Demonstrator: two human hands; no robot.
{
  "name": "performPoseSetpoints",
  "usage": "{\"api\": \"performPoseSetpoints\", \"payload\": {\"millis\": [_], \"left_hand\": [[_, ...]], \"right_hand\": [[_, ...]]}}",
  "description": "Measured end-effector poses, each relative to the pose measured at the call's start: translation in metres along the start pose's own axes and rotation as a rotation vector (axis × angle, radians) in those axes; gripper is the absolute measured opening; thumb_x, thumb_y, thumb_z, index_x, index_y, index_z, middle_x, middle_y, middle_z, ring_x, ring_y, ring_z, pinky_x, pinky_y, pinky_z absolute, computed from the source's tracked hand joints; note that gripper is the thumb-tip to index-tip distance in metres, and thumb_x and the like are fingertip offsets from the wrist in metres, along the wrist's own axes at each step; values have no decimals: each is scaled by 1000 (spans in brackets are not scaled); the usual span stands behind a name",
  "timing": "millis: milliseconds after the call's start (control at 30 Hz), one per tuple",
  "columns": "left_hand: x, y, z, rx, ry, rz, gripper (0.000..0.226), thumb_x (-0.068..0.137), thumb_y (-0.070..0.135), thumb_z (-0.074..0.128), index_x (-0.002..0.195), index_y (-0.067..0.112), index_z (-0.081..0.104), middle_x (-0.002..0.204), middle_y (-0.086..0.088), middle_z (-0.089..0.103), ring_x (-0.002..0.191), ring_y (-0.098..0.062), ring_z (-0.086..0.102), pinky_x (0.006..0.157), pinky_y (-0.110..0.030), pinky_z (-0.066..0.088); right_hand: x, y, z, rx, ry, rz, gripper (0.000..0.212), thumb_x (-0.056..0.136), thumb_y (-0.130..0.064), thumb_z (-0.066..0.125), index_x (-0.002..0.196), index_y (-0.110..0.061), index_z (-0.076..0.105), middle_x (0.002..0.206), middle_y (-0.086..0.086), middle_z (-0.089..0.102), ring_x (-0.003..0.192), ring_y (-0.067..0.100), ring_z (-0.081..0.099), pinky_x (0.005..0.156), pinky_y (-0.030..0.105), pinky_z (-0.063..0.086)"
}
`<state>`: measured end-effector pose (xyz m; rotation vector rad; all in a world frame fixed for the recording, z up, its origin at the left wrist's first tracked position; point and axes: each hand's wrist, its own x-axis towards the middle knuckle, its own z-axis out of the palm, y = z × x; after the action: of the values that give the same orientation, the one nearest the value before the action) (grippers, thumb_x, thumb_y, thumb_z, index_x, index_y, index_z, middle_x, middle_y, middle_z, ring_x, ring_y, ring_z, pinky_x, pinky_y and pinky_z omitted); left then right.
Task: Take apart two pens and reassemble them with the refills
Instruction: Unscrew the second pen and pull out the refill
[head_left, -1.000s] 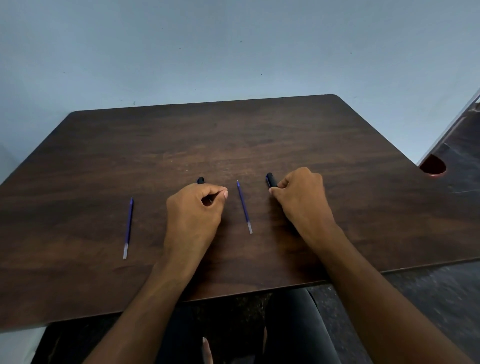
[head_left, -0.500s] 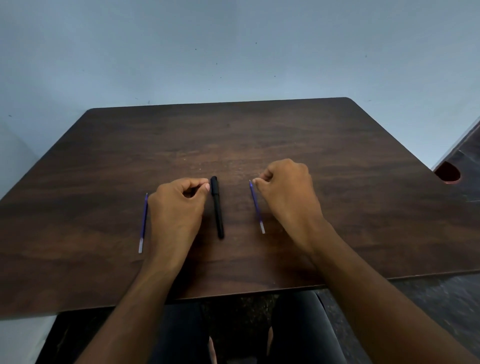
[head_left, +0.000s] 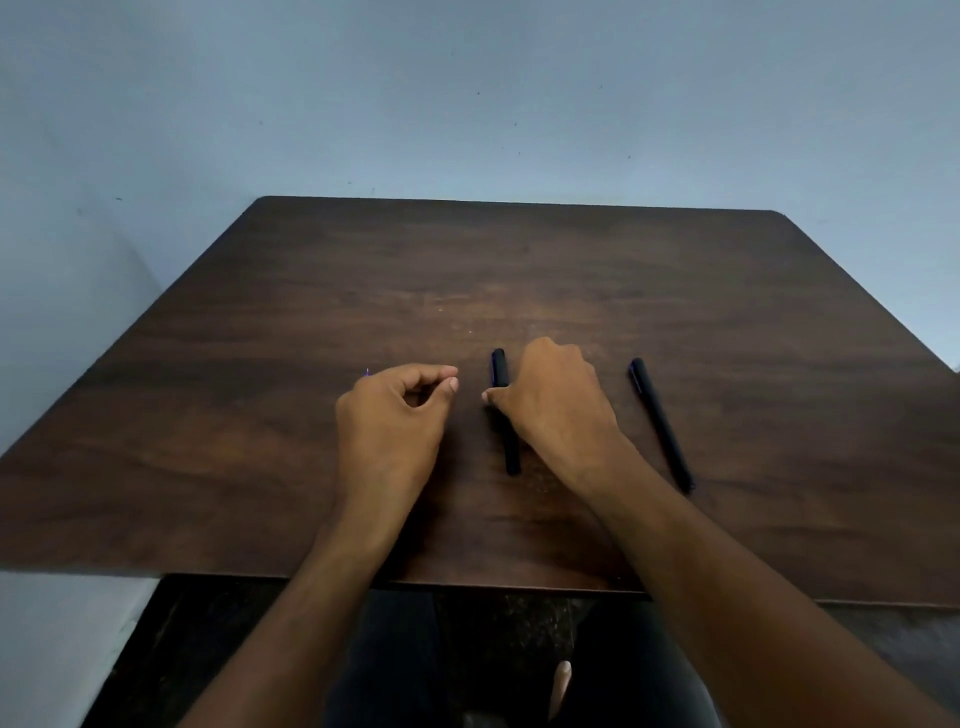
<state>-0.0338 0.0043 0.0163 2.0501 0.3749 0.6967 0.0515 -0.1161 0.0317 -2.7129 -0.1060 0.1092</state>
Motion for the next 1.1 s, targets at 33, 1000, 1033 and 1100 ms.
{"api": "performPoseSetpoints", "payload": {"millis": [33,1000,1033,1100], "left_hand": [[-1,-1,0,-3,-5,0,12,86,26,75,97,27,79,87,24,72,83,16,64,77,-1,47],[13,22,15,-598,-297,-463,16,83,20,77,85,4,76,67,-8,69,63,-15,63,66,-28,55],[12,23,15,-586,-298,-450,15,84,20,77,84,5,77,67,-8,70,63,-15,62,67,-28,55],[11,23,15,-576,-288,-430,13,85,18,76,85,4,77,70,-8,71,63,-14,61,68,-29,54]], "right_hand": [[0,-2,0,-6,-13,13,52,79,-47,81,65,-21,37,70,1,46,56,17,44,44,27,31],[-52,24,-25,743,-124,-96,8,92,-21,69,92,-13,70,65,6,74,47,12,66,45,26,56],[-52,24,-25,853,-184,-74,11,95,-19,65,92,-10,72,67,9,75,45,12,61,42,26,52],[-52,26,-24,926,-212,-71,23,98,-24,62,85,-9,74,63,9,70,43,9,50,38,23,40]]}}
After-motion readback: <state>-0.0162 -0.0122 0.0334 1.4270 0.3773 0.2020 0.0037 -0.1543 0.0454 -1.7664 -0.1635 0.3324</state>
